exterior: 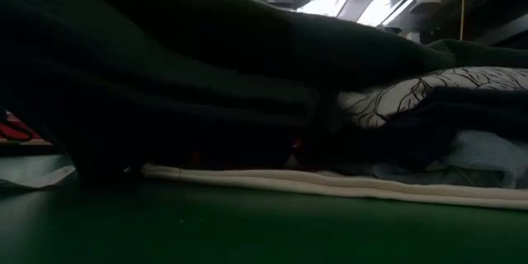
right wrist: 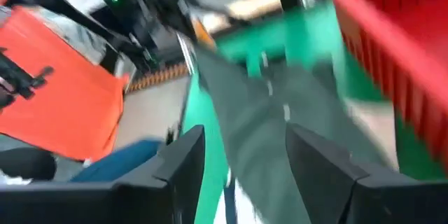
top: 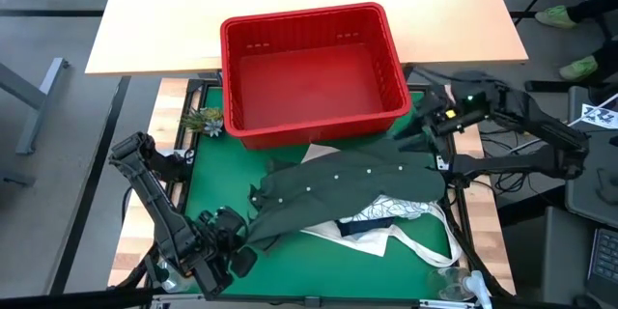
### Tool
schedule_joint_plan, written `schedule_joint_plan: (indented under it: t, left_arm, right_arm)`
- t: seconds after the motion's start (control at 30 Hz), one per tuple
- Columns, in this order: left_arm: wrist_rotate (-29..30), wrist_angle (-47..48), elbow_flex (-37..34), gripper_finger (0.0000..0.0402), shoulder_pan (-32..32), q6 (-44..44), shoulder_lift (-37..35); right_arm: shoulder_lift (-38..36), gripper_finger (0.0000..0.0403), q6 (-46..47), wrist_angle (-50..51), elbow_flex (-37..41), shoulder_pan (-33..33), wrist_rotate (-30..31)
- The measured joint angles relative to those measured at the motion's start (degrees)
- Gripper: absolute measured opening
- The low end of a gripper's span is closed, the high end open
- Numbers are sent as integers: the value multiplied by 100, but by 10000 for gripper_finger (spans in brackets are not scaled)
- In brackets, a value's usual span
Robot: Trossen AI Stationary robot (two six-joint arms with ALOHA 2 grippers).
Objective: Fold laundry
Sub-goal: Fold the patterned white shirt
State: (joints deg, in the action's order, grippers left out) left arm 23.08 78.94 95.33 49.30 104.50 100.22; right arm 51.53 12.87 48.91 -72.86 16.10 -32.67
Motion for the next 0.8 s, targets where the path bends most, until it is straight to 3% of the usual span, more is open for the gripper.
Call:
schedule_joint_plan:
  t: [0.1,0.23,0.47,0.67,0.8]
  left_arm:
    - [-167,183,0,0,0,171,0]
    - [-171,220,0,0,0,182,0]
    - [-156,221,0,0,0,186,0]
    - [-112,205,0,0,0,186,0]
    - [-106,203,0,0,0,186,0]
  right_arm:
    - [-24,199,191,875,2,-30,240]
    - [-15,199,518,1527,109,-534,1222]
    - [22,199,1503,1332,909,-2151,2216]
    - [229,198,2310,1307,1557,-3472,3706]
    - [475,188,2621,1290,1740,-4102,4376]
